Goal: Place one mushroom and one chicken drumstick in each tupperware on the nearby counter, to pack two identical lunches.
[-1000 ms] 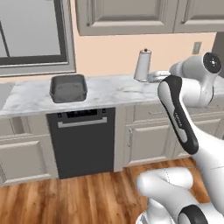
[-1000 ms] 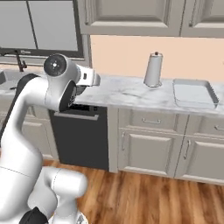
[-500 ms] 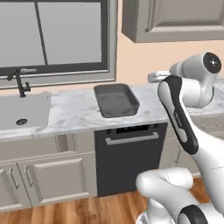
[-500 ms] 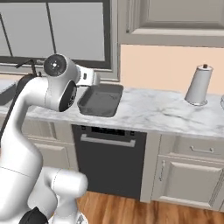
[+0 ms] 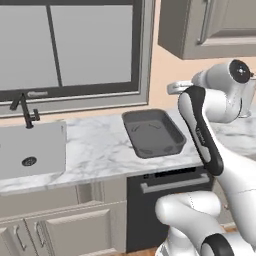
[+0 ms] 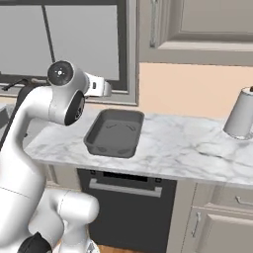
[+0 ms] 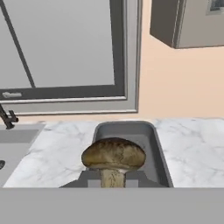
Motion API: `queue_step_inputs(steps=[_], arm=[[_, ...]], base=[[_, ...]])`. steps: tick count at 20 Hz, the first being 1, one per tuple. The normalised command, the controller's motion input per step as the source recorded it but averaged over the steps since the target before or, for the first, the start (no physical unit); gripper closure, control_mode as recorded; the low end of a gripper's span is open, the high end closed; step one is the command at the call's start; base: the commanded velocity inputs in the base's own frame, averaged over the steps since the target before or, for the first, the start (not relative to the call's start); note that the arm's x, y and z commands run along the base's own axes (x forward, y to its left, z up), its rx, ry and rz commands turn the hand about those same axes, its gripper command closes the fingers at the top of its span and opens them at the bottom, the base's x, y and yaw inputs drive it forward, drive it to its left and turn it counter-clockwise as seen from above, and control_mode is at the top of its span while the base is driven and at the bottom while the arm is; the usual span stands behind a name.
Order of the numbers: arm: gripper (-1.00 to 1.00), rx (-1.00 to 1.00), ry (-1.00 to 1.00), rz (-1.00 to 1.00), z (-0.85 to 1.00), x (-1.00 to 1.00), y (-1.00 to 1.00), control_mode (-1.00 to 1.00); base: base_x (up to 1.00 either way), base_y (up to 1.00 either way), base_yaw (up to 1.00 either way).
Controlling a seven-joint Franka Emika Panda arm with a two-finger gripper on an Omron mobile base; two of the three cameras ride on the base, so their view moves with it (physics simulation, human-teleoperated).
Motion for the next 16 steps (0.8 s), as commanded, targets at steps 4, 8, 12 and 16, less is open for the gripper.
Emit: queue_step_inputs(steps=[4,8,12,16], arm=[[1.0,0.0,0.0,0.0,0.0,0.0,0.0,1.0],[1.0,0.0,0.0,0.0,0.0,0.0,0.0,1.0],[1.0,0.0,0.07,0.0,-0.23,0.11,0.02,-1.0],[1.0,0.0,0.22,0.0,-0.83,0.12,0.06,-1.0]], base=[[0.87,0.0,0.0],[0.78,0.0,0.0],[0.22,0.0,0.0],[0.0,0.0,0.0]])
